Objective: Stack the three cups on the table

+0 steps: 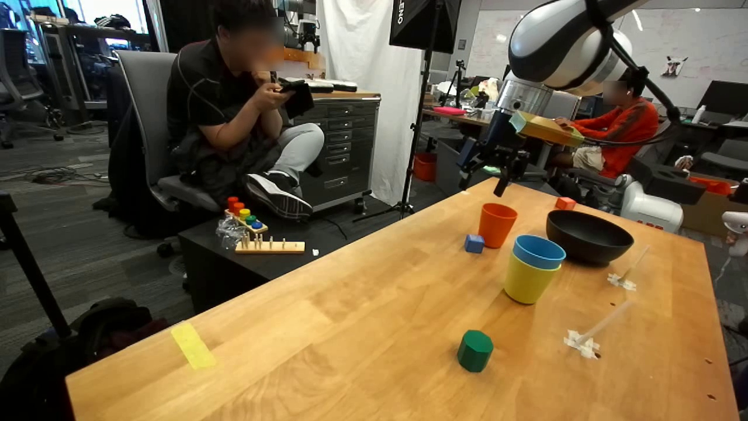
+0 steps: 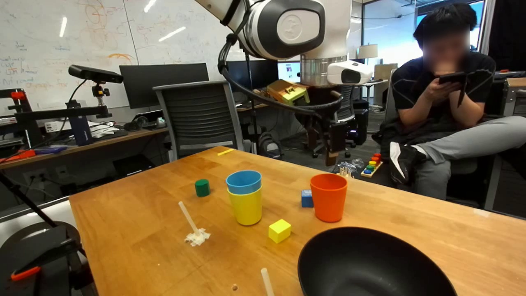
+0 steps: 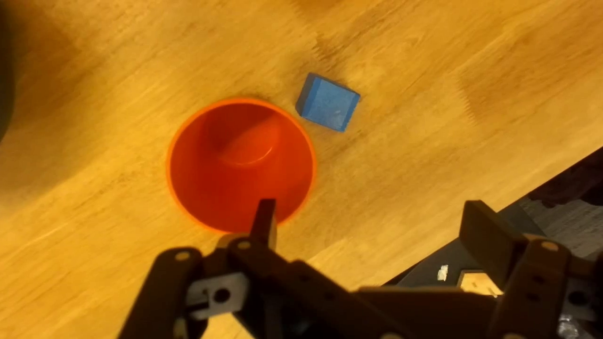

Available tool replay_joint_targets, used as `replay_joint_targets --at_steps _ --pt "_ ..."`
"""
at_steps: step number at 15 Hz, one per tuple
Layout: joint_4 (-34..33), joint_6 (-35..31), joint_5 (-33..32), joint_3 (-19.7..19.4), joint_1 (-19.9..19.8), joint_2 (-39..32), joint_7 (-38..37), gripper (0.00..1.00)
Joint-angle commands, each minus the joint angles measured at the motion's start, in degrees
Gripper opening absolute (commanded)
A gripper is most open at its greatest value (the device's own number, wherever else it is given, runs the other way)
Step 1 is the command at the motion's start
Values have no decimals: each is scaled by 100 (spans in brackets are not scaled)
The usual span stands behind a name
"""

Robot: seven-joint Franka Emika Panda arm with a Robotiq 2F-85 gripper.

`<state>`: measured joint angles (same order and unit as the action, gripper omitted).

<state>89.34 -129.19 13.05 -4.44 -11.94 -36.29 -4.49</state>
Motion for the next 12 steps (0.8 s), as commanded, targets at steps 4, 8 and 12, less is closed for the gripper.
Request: replay_joint_targets --at_steps 4,8,12 --pt "-282 325 76 -6 -64 -252 -174 100" --pt "-313 353 38 -11 -32 -368 -227 74" --pt "-321 357 4 -21 -4 -419 -250 42"
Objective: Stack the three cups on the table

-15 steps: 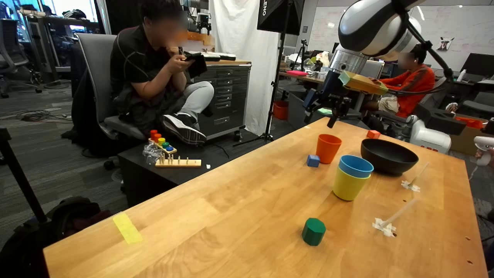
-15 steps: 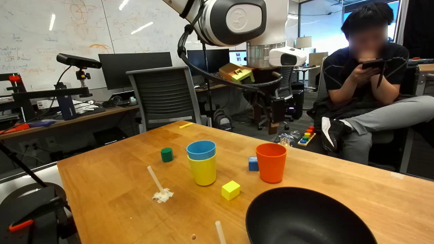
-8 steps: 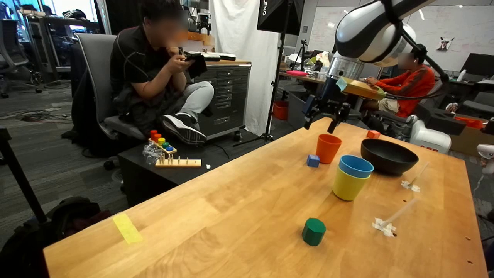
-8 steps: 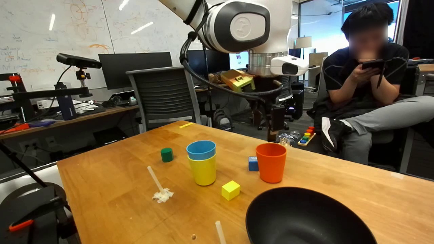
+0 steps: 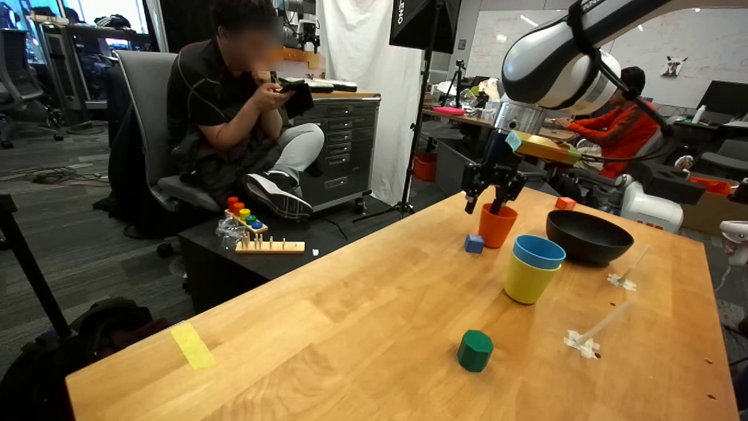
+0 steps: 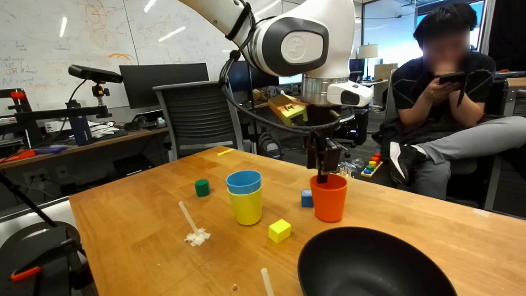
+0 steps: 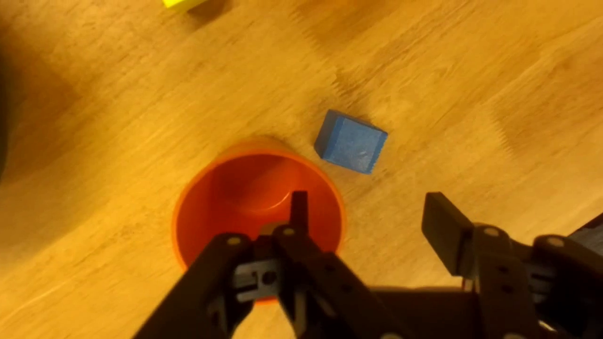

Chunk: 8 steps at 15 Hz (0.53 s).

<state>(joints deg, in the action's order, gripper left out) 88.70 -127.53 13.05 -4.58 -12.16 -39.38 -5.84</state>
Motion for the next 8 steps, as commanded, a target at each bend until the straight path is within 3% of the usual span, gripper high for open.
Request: replay_joint_targets --at_steps 1,5,8 --pt "-249 186 -3 -13 20 -105 -116 35" --pt "-224 177 -50 -43 32 -104 -112 4" --pt "-223 173 -128 -87 48 -76 -131 0"
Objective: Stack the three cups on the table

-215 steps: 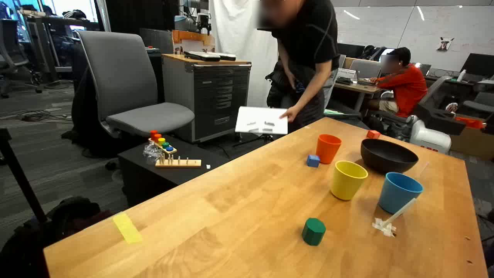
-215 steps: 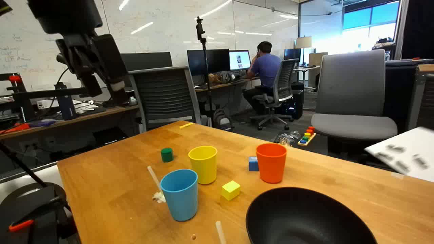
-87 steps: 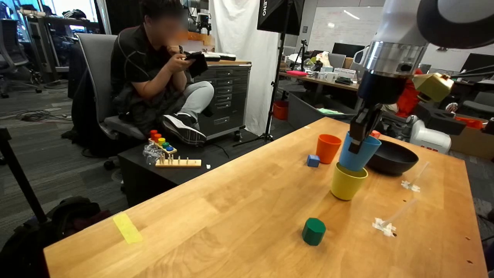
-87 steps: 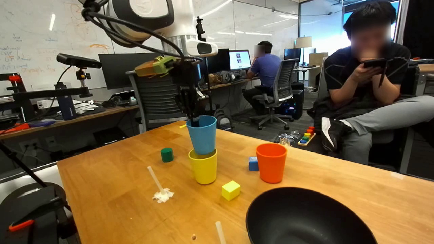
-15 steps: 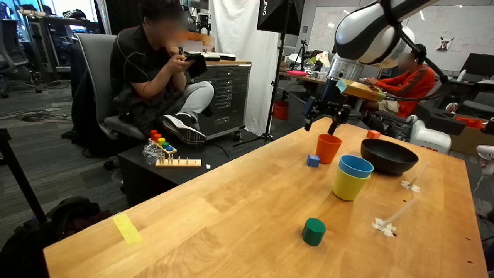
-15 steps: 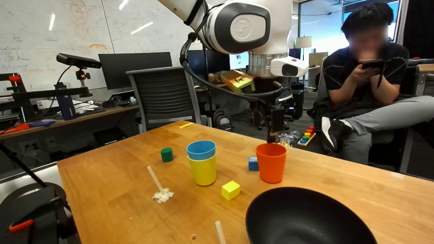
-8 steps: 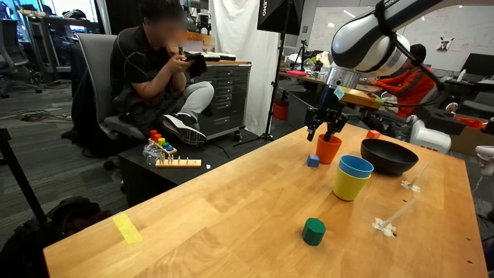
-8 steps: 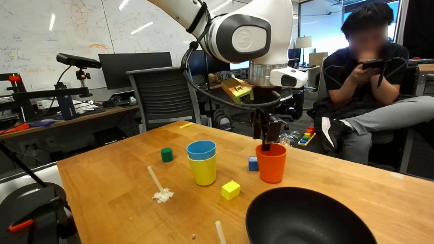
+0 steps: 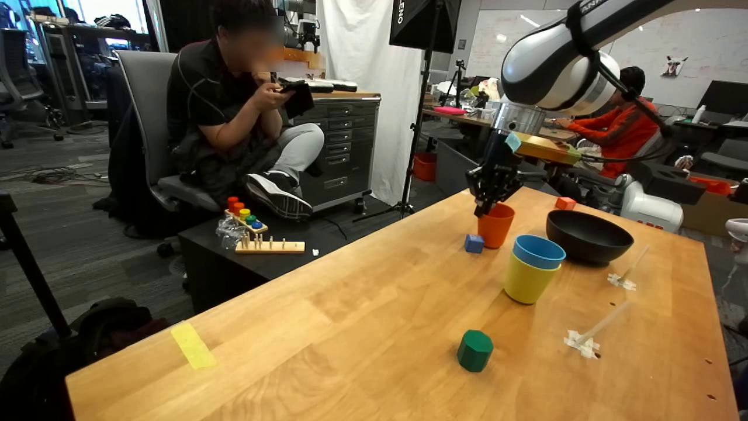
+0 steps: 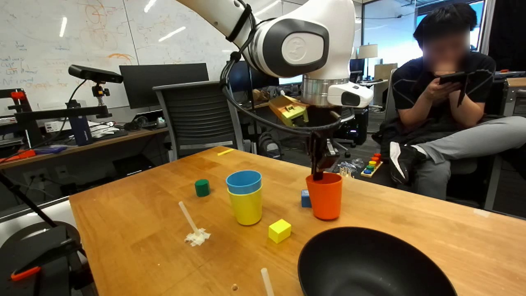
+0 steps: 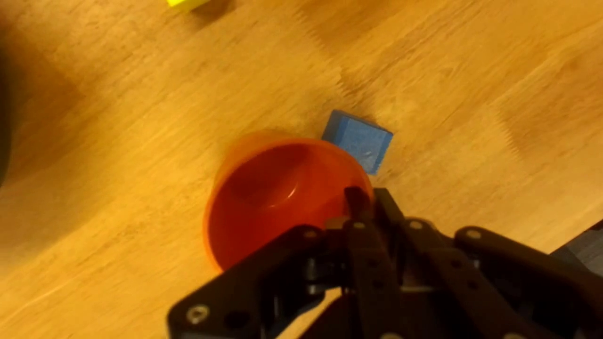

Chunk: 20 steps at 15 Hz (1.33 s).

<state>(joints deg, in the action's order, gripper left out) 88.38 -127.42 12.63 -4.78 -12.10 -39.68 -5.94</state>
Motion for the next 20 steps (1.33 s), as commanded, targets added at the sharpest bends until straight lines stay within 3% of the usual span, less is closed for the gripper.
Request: replay_joint_targets --at_steps 1,14,20 --pt "-198 166 -98 -77 37 -31 -112 4" --pt "349 177 -292 -118 153 627 -36 1" --pt "971 644 -1061 -301 466 1456 -207 1"
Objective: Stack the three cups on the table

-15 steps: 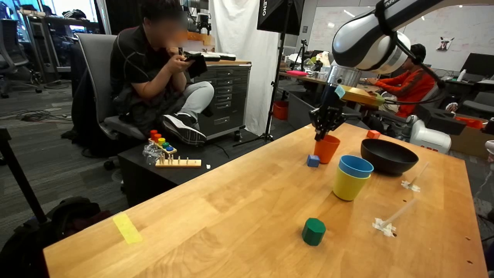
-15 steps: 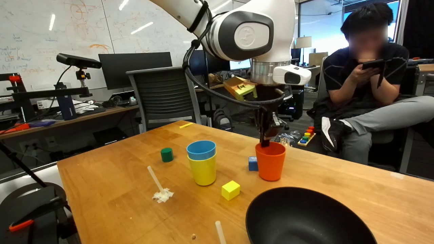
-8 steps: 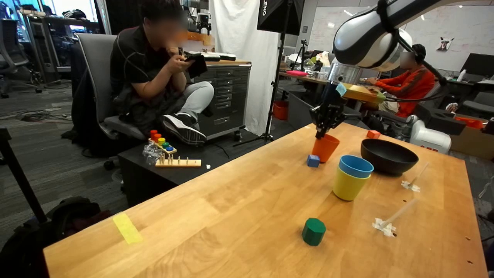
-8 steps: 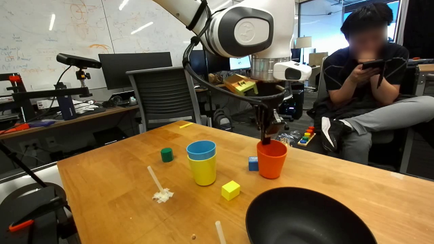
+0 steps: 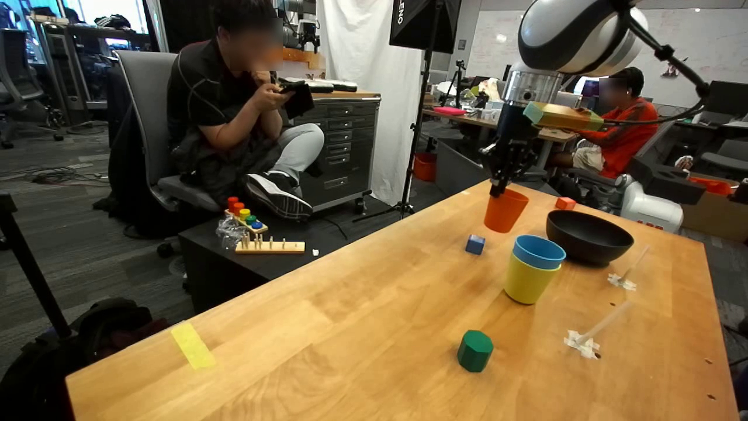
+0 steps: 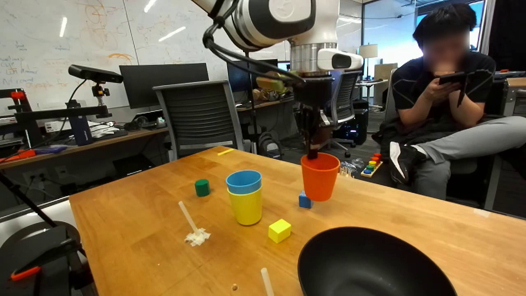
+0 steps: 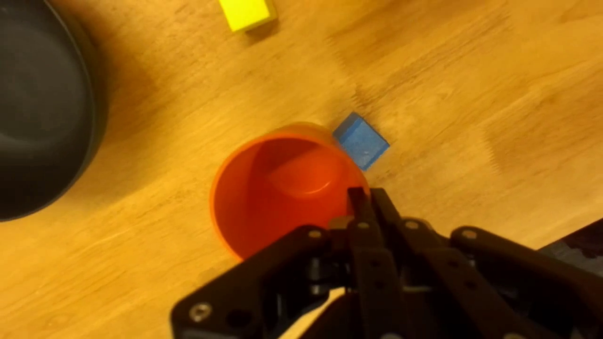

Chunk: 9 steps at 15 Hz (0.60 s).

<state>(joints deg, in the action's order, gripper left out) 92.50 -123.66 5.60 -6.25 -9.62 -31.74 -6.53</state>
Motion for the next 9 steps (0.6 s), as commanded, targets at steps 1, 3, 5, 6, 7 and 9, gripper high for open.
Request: replay_joint_targets --at_steps 1,3,5,6,7,9 --pt "690 334 -493 -169 267 833 -166 1" --pt "974 474 -664 -136 326 1208 -118 1" --pt "1333 473 -857 -105 406 1648 -99 1" --pt "1525 456 -949 -88 450 1880 -110 1" --pt "1705 441 -1042 -63 497 2100 -109 1" --pt "2115 397 -1211 16 593 2531 -44 1"
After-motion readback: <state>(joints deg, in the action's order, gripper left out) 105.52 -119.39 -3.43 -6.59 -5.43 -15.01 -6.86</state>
